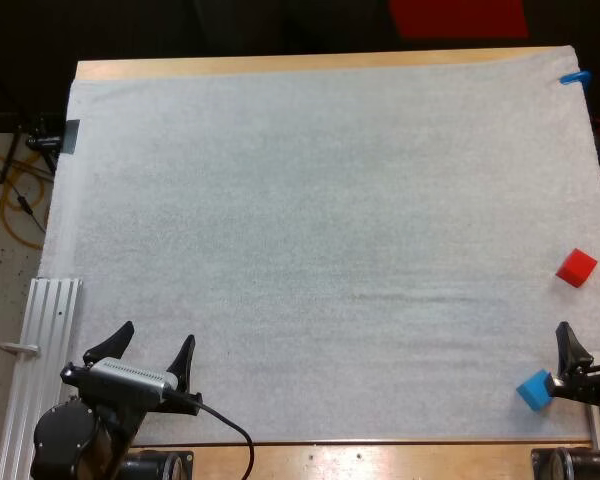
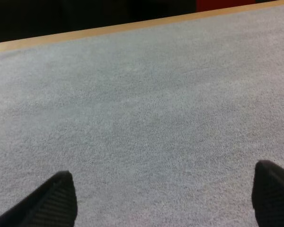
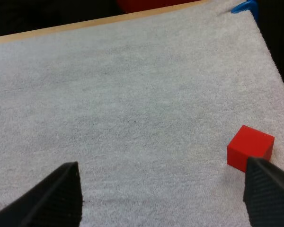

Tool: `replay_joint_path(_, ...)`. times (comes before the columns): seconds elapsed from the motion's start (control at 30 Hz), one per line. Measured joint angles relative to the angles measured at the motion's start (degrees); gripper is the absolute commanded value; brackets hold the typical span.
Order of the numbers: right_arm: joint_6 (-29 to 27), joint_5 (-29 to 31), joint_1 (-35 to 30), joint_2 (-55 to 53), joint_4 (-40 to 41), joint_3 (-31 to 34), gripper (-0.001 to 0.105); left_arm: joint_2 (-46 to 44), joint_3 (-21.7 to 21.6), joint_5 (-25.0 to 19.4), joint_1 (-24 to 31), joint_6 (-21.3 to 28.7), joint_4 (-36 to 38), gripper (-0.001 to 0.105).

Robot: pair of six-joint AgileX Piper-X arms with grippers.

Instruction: Stack red cube on blue cube

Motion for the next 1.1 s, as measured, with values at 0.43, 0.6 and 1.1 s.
replay_joint_path(0.43,0.27,1.55,0.00,0.00,0.00,-1.05,0.069,0.00,-0.11,3.44,-2.13,0.17,-0.26,0.073)
replay_joint_path(0.6,1.12,5.87,0.00,2.24,0.51,-6.66,0.069,0.74,-3.87,6.85,-7.67,0.55,-0.23,0.073)
replay_joint_path(1.1,6.95,18.12,0.00,21.86,5.28,-24.79,0.069,25.68,-19.65,9.25,-37.36,8.04,-0.39,0.073)
